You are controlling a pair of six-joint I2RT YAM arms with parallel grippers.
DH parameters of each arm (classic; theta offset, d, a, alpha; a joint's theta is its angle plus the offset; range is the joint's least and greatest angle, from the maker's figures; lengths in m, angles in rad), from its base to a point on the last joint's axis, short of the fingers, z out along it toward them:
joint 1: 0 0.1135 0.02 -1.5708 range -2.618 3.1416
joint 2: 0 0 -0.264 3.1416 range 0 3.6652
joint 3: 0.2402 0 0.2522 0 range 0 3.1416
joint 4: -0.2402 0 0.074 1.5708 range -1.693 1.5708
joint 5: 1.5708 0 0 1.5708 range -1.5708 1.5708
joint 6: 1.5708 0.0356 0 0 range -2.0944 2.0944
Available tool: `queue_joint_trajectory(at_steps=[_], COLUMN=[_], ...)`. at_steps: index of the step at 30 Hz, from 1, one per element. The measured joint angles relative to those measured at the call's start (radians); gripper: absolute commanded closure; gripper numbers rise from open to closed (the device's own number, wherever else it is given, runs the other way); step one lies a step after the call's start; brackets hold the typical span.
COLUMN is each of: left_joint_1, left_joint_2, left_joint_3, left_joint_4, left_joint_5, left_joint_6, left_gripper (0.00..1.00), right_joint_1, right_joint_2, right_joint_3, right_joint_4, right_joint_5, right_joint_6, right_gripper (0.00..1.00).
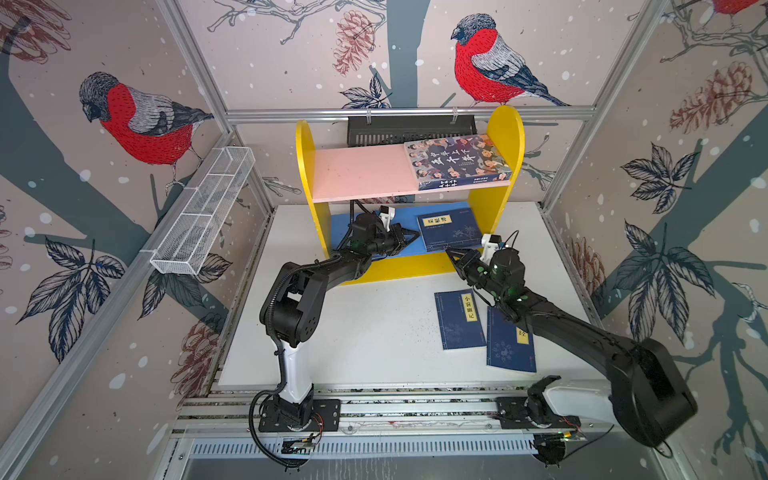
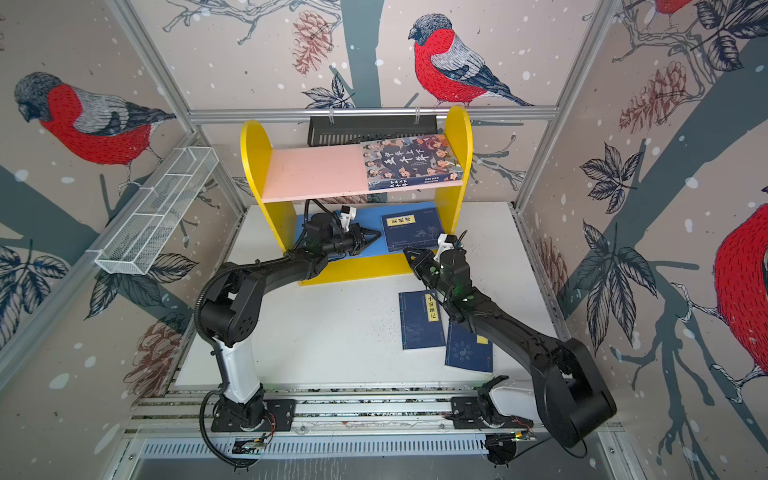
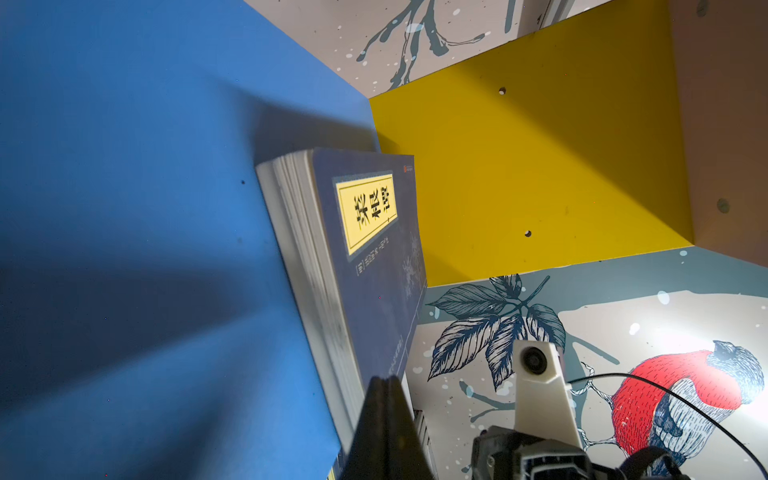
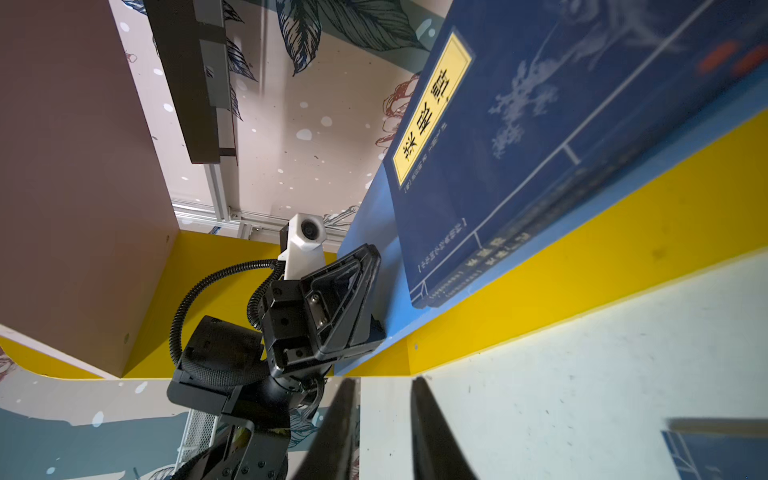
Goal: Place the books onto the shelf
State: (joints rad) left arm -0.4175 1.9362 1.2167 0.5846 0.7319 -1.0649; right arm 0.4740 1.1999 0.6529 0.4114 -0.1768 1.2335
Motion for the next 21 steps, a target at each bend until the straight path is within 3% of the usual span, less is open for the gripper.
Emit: queue_joint_trajectory(at_steps=[6, 12, 21], left_joint_1=[0.0, -0.005, -0.022], left_joint_2=[-0.115, -0.356, -0.576], left_joint_3=[-0.082, -0.222, -0.413], left_joint_4=[-0.108, -0.206, -0.39], left_joint_5=[-0.003, -0.08, -0.181], left_joint_6=[0.036, 0.101, 0.246], left_gripper=[0.86, 0.62, 0.45], right_joint_1=[-0.057, -0.143, -0.253], right_joint_2=[-0.182, -0.298, -0.241], right_joint_3=[-0.012, -0.076, -0.126], right_joint_4=[-0.271, -0.449, -0.548], right_joint_5=[0.058, 0.067, -0.016], right_joint_6=[-0.076, -0.134, -0.231], right_gripper=[0.47, 0.41, 0.39])
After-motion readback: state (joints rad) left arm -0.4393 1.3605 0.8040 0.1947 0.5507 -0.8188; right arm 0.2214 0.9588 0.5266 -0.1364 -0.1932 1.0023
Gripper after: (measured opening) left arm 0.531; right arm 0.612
